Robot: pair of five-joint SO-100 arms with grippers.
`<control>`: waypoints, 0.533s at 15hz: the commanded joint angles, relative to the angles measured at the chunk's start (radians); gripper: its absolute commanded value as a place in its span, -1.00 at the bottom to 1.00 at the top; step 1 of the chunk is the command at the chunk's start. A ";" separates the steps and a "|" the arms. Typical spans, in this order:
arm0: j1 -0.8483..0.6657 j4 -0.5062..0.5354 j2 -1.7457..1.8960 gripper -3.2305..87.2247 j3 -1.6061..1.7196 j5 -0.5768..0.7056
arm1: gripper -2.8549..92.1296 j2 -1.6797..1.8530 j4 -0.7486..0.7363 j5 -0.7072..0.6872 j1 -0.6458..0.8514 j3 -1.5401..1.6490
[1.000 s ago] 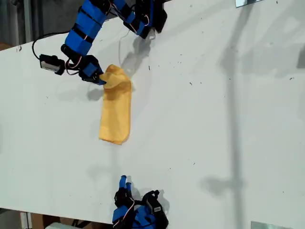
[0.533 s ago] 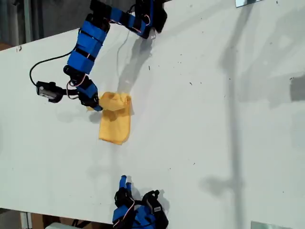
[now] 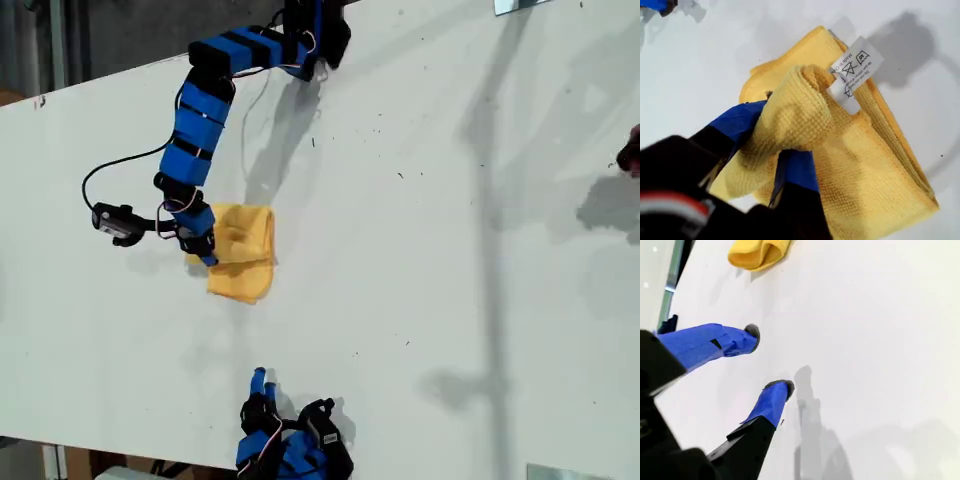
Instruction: Grasp corners of a square towel and fold twice.
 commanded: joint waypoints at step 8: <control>-0.003 0.011 0.006 -0.56 -0.005 -0.005 | -0.23 0.196 0.044 -0.075 0.034 0.002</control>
